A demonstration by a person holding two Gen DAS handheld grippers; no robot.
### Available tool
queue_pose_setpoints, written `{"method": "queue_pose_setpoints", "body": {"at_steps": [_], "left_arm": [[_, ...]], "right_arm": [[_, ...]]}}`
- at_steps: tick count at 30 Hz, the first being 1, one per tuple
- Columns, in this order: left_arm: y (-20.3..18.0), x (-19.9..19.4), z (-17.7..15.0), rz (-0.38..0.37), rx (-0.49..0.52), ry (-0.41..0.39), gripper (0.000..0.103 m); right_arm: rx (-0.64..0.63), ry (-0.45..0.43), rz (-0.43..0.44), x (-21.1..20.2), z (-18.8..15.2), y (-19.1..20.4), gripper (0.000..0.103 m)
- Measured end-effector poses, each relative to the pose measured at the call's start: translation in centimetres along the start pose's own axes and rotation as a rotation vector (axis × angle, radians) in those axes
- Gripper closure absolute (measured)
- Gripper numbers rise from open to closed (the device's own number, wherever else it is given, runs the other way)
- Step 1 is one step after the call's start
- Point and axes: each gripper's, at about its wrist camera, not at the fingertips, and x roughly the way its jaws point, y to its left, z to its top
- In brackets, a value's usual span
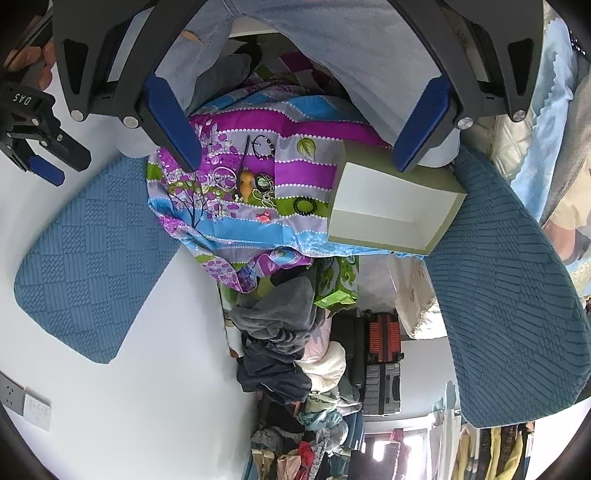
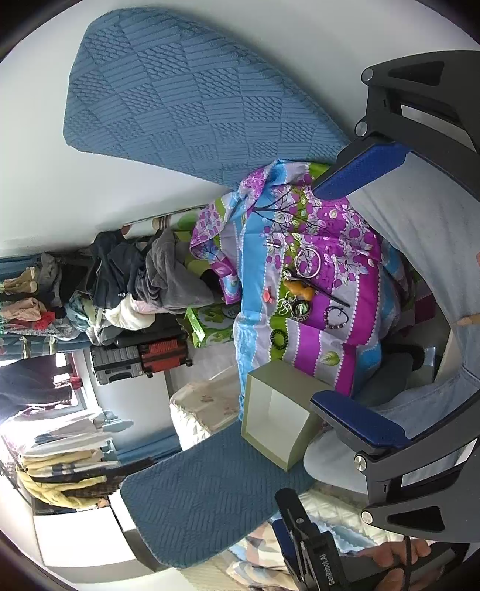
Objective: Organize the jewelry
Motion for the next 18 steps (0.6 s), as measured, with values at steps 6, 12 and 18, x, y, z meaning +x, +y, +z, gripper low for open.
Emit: {"method": "queue_pose_setpoints", "body": {"at_steps": [6, 12, 18], "left_arm": [[-0.05, -0.13, 0.02, -0.003, 0.001, 0.002, 0.0], [-0.17, -0.32, 0.47, 0.0, -0.002, -0.005, 0.0], [0.16, -0.22, 0.44, 0.0, -0.007, -0.008, 0.0]], "right_arm": [[-0.013, 0.006, 0.009, 0.19, 0.28, 0.21, 0.0], [-0.012, 0.001, 0.011, 0.2, 0.15, 0.23, 0.0], [-0.006, -0.005, 0.001, 0.09, 0.19, 0.18, 0.0]]}}
